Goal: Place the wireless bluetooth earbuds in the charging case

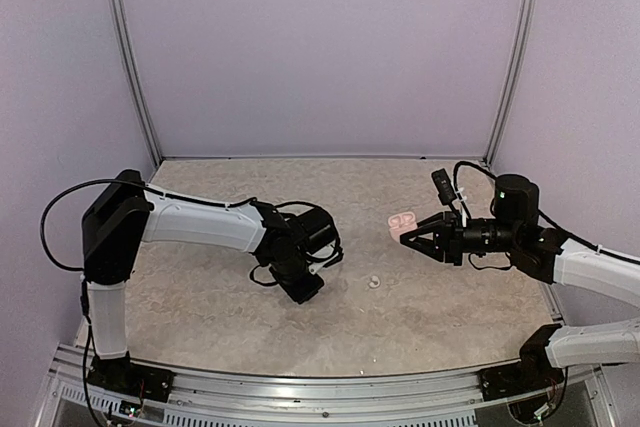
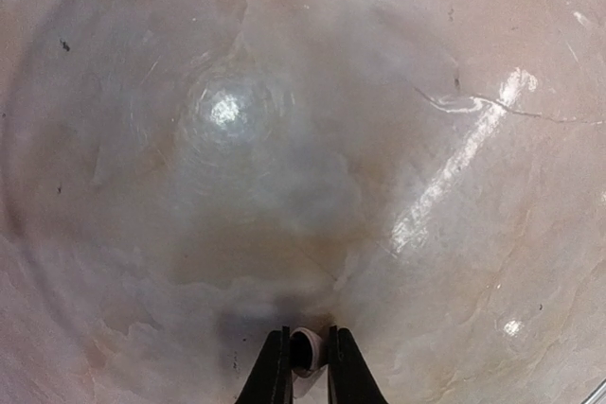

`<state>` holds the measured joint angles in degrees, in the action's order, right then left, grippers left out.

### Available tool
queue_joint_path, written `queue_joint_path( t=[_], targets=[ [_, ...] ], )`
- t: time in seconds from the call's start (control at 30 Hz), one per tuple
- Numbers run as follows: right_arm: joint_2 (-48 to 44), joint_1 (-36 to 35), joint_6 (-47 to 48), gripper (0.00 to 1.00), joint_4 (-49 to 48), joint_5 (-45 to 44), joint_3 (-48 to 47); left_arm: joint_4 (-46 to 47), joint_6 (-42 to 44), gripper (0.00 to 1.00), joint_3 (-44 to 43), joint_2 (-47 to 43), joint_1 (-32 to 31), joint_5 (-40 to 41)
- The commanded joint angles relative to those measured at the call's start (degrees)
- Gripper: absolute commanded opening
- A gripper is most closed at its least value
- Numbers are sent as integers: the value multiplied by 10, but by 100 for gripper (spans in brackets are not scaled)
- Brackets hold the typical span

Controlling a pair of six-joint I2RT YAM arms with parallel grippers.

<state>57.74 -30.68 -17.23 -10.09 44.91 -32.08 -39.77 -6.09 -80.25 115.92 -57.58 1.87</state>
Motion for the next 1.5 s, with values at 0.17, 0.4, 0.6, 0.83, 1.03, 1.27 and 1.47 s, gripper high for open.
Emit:
queue_joint_path(
  t=[0.17, 0.4, 0.6, 0.83, 1.03, 1.27, 1.47],
  targets=[
    [0, 5, 27, 0, -36, -13, -4, 122, -12, 7, 55, -113, 36, -36],
    [1, 3, 70, 0, -150, -42, 27, 239, -10, 6, 91, -227, 44, -42],
    [1, -13, 117, 0, -237, -72, 45, 384, -27, 5, 138, -315, 44, -66],
    [19, -58, 164, 0, -332, -135, 62, 555, -35, 6, 193, -383, 12, -73],
    [46, -117, 229, 0, -399, -208, 68, 654, -33, 6, 210, -383, -17, -77],
    [90, -164, 263, 0, -454, -256, 52, 739, -39, 6, 221, -366, -40, -89],
    [119, -190, 265, 0, -480, -278, 37, 761, -41, 6, 217, -346, -53, -96]
  ],
)
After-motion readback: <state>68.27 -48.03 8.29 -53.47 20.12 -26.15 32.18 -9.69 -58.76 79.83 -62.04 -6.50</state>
